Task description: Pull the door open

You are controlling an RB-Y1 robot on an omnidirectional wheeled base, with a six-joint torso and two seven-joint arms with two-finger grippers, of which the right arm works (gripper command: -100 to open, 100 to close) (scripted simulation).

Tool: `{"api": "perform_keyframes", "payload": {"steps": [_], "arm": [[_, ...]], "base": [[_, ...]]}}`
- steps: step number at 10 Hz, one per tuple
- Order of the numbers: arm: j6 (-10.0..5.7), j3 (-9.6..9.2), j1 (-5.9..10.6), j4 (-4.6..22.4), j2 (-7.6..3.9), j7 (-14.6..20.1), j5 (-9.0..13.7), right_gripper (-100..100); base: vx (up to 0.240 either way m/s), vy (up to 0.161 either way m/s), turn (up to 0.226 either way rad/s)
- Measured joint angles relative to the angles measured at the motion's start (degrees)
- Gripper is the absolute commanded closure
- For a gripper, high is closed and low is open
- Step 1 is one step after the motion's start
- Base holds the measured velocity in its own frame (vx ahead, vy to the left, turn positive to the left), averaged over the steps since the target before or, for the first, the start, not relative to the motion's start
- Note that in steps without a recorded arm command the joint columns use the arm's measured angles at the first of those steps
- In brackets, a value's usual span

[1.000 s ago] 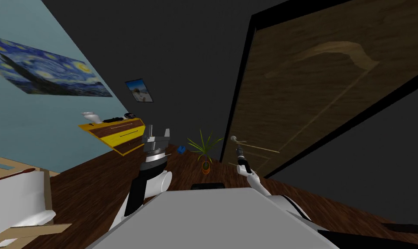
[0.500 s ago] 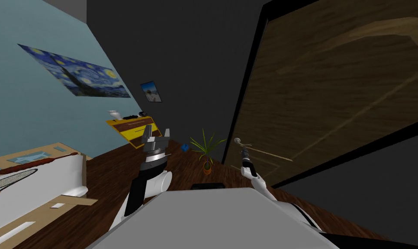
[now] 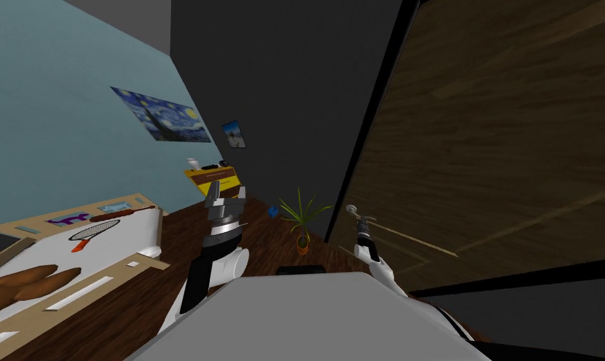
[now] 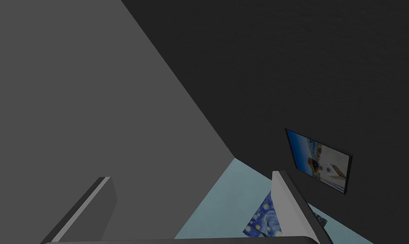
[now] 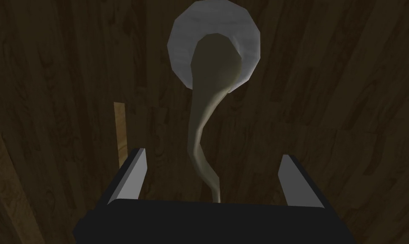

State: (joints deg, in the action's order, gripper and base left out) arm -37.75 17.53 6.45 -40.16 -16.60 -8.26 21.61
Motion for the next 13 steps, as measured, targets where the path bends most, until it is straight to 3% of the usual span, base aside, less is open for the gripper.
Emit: {"api": "perform_keyframes", "payload": {"steps": [1,4,5,10,13], "arm": [[-0.39,0.97,0.28,1.47,-0.54,0.36,-0.24,-100],[-0.35,4.35,-0.38,1.34,-0.51,0.18,-0.66,-100],[-0.32,4.49,-0.31,1.36,-0.51,0.11,-0.68,100],[-0.23,4.35,-0.40,1.41,-0.46,0.23,-0.63,100],[-0.10,3.59,-0.30,0.97,-0.82,0.90,-1.05,100]], "base": [[0.055,-0.041,0.192],[0.063,-0.030,0.181],[-0.007,0.002,-0.061],[-0.006,0.002,-0.001],[-0.187,-0.010,0.067]]}}
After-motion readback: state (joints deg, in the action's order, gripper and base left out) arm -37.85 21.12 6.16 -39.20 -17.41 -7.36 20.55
